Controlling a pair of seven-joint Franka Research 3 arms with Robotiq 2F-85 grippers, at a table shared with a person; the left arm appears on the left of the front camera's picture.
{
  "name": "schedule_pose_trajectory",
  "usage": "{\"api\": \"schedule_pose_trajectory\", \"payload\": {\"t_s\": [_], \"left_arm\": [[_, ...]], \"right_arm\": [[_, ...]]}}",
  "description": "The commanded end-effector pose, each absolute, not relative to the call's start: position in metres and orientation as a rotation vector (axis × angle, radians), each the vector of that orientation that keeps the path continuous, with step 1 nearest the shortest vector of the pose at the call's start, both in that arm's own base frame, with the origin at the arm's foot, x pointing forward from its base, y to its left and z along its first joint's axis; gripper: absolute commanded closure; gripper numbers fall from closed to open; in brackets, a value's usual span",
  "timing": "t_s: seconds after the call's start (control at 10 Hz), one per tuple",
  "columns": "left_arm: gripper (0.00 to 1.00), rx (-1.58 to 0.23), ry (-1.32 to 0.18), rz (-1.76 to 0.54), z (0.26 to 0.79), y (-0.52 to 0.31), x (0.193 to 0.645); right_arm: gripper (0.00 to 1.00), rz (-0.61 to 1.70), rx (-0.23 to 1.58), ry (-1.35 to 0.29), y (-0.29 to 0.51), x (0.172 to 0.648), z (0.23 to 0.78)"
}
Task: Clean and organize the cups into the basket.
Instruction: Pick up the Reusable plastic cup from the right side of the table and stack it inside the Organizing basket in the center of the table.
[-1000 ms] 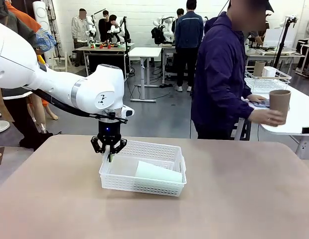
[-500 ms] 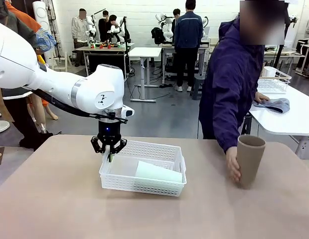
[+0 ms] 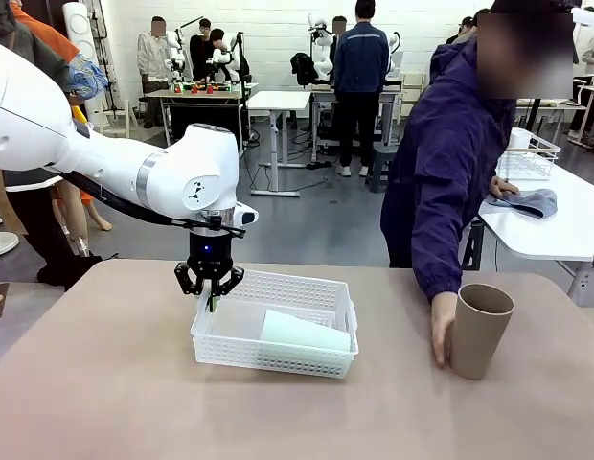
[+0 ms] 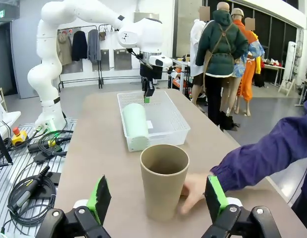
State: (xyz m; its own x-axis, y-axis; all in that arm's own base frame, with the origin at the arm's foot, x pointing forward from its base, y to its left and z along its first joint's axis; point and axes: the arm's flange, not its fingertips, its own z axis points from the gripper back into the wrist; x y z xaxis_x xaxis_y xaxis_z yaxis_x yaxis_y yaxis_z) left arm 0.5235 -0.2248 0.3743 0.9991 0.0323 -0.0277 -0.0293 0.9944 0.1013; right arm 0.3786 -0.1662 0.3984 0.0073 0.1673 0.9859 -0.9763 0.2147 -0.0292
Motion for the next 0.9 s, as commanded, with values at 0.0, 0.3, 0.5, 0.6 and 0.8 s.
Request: {"api": "schedule_pose_trajectory", "payload": {"t_s": [0.0, 0.3, 0.5, 0.6, 0.8], "left_arm": [[1.0, 0.101, 0.025, 0.031, 0.376, -0.224, 0.523], [1.0, 0.101, 0.025, 0.031, 0.376, -0.224, 0.523], [1.0, 0.101, 0.025, 0.031, 0.376, -0.224, 0.523], [1.0, 0.101, 0.025, 0.031, 0.376, -0.224, 0.523], [1.0, 0.101, 0.025, 0.031, 0.376, -0.224, 0.523]], "right_arm": [[0.0, 1.138, 0.923, -1.19, -0.165, 0.381, 0.4], [0.0, 1.138, 0.923, -1.19, -0.165, 0.381, 0.4], [0.0, 1.138, 0.923, -1.19, -0.165, 0.381, 0.4], [0.0, 1.131, 0.923, -1.189, -0.166, 0.379, 0.398], [0.0, 1.174, 0.932, -1.099, -0.139, 0.392, 0.355]]}}
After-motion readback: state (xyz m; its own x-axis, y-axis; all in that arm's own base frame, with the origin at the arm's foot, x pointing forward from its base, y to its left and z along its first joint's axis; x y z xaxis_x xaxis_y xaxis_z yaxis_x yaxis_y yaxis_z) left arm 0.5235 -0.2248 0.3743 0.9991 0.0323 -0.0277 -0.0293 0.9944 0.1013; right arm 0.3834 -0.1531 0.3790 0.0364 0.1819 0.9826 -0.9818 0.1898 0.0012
